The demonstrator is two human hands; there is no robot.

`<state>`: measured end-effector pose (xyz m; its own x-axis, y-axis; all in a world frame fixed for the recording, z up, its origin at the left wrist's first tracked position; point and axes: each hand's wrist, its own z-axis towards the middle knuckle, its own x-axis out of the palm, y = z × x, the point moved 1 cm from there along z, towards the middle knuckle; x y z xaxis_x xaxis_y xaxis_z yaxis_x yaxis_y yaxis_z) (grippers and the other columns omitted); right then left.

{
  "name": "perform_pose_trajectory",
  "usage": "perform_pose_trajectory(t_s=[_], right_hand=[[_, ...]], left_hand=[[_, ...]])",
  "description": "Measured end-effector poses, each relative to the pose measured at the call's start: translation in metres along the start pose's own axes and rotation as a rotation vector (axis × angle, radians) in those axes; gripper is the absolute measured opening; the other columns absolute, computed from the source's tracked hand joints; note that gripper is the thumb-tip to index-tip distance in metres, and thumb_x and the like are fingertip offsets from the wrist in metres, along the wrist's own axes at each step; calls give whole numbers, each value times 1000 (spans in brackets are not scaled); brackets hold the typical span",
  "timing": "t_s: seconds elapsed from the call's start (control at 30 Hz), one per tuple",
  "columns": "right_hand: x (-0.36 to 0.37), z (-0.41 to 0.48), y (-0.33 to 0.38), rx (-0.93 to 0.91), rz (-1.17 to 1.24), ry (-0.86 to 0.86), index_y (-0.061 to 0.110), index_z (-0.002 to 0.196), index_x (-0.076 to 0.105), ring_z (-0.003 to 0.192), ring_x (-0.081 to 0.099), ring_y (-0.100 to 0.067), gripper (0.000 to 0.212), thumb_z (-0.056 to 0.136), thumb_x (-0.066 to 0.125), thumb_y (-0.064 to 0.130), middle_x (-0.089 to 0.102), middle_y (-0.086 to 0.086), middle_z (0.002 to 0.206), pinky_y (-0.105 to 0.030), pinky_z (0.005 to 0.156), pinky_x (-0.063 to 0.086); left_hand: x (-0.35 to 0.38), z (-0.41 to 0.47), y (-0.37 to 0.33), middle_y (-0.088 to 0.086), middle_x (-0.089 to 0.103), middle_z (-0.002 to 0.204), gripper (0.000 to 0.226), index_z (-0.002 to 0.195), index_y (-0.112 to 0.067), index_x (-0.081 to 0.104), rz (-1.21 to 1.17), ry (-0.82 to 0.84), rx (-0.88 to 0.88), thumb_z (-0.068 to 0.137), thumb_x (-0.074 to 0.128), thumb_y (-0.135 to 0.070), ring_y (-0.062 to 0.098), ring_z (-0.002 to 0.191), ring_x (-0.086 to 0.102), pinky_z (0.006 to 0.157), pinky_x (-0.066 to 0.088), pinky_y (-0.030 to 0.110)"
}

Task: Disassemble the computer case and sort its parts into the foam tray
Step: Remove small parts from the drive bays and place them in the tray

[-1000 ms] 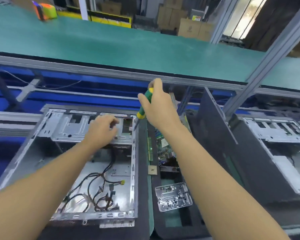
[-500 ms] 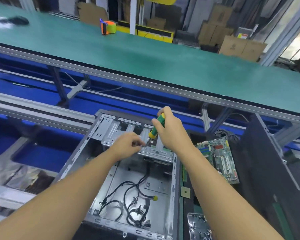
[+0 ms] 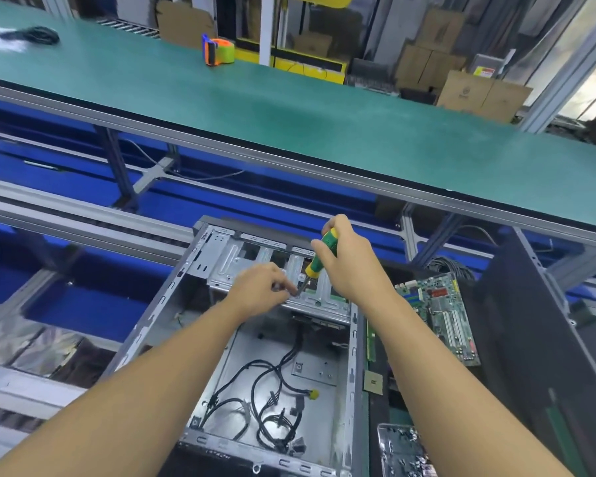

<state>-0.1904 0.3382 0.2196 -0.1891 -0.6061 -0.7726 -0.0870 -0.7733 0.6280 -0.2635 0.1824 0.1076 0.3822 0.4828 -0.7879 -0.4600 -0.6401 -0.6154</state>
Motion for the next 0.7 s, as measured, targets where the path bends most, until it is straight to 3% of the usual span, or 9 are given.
perform_pose_trajectory(t_s=[0.13,0.23,0.37,0.43,0.6,0.7], right_hand=[[-1,1,5,-34,-90,11,22,104,40,57,49,-13,20,102,54,36,61,2,81,-28,49,36],[2,3,12,-36,-241,-2,16,96,36,56,47,-19,40,97,57,50,60,-3,75,-33,46,38],[3,9,22,-49,-616,-94,17,93,33,46,39,-17,53,94,41,69,45,3,60,-31,41,24],[3,12,26,-54,-650,-71,17,97,34,48,40,-17,49,98,37,66,46,2,62,-31,43,25],[7,21,32,-34,-480,112,17,101,34,59,45,-20,28,104,48,40,52,-6,76,-33,47,31],[-6,26,31,-10,-440,181,18,99,34,59,46,-20,26,103,51,38,54,-6,77,-33,47,32]], left_hand=[[2,1,3,-11,58,99,15,101,-39,76,-23,-16,4,90,69,-31,9,88,54,82,50,34],[4,1,4,-13,58,97,13,99,-42,74,-31,-36,-1,89,69,-35,6,87,53,80,48,31],[5,0,4,-14,58,101,13,99,-40,75,-9,-27,2,89,68,-36,6,91,53,84,46,30],[4,0,4,-12,58,103,15,102,-39,75,-3,-15,-5,88,68,-36,8,93,53,86,46,30],[-1,-3,0,-10,59,108,17,106,-37,73,-5,26,-22,90,68,-38,10,99,51,85,41,28],[-5,-5,-3,-10,58,109,19,109,-38,73,2,46,-27,90,67,-38,10,101,52,84,38,28]])
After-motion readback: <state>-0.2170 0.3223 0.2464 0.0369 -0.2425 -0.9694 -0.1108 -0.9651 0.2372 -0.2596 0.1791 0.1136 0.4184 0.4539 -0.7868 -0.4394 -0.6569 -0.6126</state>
